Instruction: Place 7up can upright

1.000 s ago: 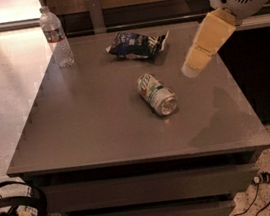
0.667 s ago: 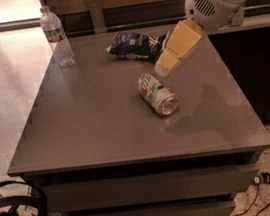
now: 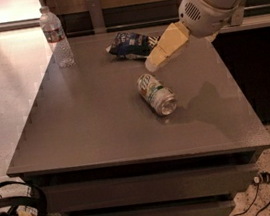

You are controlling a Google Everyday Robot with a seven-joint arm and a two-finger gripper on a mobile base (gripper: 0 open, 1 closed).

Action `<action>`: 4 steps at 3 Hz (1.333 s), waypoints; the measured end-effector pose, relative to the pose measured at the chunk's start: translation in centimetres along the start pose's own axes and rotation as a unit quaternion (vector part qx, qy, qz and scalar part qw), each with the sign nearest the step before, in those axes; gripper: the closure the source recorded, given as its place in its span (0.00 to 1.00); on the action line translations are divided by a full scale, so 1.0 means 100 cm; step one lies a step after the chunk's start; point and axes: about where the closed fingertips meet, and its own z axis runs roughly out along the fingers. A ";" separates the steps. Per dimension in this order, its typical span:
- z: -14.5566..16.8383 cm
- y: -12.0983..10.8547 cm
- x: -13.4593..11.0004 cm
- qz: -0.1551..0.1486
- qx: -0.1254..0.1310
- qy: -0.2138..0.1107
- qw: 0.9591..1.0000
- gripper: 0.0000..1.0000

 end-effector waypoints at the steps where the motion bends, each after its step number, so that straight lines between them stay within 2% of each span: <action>1: 0.002 0.002 -0.005 -0.009 -0.001 0.010 1.000 0.00; 3: 0.055 0.016 -0.018 -0.022 -0.013 0.069 0.997 0.00; 4: 0.083 0.015 -0.011 -0.006 -0.016 0.097 0.995 0.00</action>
Offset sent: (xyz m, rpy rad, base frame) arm 0.0329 0.0547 -0.0479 -0.1048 0.1526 0.1067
